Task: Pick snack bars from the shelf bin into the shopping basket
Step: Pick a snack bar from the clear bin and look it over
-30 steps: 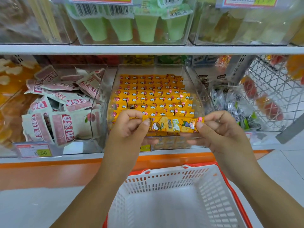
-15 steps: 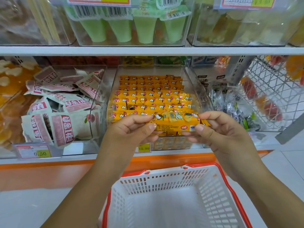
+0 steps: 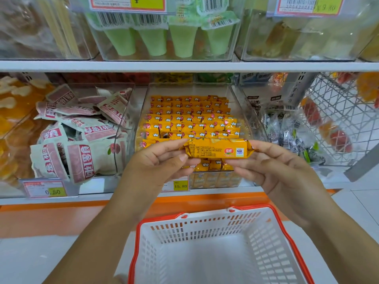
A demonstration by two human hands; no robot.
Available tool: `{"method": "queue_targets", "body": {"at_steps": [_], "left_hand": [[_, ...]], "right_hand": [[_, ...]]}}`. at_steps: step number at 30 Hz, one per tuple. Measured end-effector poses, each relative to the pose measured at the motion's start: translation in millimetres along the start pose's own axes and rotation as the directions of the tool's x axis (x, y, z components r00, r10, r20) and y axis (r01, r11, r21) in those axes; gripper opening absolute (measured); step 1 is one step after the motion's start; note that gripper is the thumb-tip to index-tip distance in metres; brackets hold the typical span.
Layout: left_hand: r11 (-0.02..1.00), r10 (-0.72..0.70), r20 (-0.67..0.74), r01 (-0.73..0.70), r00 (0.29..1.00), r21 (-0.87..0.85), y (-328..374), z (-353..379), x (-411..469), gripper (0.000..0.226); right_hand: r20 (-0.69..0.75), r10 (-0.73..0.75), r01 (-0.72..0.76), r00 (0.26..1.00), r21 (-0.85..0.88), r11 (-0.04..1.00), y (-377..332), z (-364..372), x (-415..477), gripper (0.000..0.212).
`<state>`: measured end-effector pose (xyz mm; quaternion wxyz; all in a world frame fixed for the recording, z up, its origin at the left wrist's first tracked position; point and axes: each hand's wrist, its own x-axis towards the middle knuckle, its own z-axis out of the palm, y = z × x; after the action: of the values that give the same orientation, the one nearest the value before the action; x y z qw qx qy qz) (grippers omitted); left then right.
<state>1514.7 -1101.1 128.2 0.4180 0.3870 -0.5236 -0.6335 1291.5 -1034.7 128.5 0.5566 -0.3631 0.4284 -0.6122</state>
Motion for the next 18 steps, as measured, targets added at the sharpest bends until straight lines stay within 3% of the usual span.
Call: {"method": "queue_targets", "body": {"at_steps": [7,13,18], "left_hand": [[0.996,0.036,-0.120,-0.027,0.992,0.081,-5.0,2.2,3.8,0.012],[0.987,0.068,-0.126,-0.049,0.990,0.153,-4.8,11.6,1.9,0.011],[0.994,0.099,-0.156,-0.090,0.983,0.062,0.5,13.4,-1.1,0.011]], "right_hand": [[-0.072,-0.083,0.067,0.994,-0.211,0.975,6.5,0.1,2.6,0.026],[-0.110,-0.105,0.088,0.988,-0.148,0.985,9.9,5.4,3.0,0.011],[-0.151,-0.191,0.156,0.970,-0.219,0.963,9.7,9.1,-0.1,0.035]]}}
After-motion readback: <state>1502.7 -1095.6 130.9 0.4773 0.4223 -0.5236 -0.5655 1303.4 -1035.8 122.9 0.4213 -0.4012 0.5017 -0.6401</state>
